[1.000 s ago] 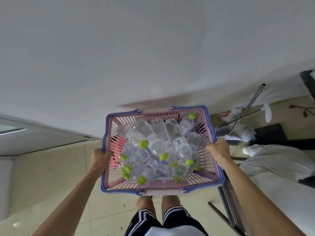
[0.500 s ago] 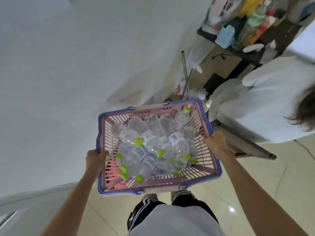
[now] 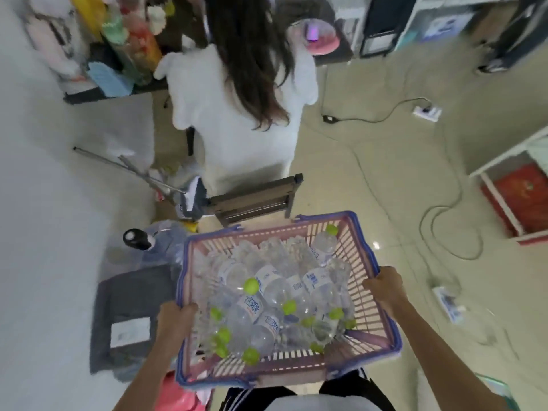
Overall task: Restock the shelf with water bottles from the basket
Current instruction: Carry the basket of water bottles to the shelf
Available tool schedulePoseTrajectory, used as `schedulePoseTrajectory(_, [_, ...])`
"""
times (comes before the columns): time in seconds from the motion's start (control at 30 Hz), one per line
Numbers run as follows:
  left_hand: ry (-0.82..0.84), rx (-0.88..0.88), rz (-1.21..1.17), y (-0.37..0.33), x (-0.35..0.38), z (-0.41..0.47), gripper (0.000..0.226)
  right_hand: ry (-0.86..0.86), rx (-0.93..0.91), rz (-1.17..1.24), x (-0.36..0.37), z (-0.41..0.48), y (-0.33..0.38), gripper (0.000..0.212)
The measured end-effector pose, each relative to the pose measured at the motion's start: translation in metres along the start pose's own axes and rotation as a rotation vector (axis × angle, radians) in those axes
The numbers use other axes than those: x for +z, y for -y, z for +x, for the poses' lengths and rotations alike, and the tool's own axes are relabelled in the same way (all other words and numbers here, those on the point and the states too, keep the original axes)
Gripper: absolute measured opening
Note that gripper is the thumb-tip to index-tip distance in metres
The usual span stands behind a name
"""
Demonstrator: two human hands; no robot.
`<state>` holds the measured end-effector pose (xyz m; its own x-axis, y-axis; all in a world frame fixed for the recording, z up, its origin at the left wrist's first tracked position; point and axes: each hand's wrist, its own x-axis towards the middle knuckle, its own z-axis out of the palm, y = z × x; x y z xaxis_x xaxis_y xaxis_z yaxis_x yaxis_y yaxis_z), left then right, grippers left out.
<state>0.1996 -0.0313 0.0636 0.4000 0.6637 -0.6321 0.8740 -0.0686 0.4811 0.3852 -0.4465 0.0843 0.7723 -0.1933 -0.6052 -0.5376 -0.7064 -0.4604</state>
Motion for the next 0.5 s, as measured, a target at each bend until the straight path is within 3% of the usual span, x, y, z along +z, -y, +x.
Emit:
schedulePoseTrajectory(0.1, [0.103,0.088,0.093,-0.094,0.074,-0.019,0.032,-0.081,0.145,0.131,-0.065,0.022,-0.054,0.035])
schedulePoseTrajectory(0.27, [0.247,0.189,0.270,-0.230,0.200,-0.052,0.015,-0.215,0.325,0.257,-0.172,0.059,-0.134,0.022])
schedulePoseTrajectory(0.43, [0.431,0.367,0.342,-0.347,0.319,-0.072,0.002,-0.364,0.464,0.386,-0.270,0.098,-0.171,0.011])
schedulePoseTrajectory(0.5, [0.459,0.398,0.346,-0.394,0.358,-0.072,0.003,-0.424,0.499,0.419,-0.301,0.120,-0.172,0.024])
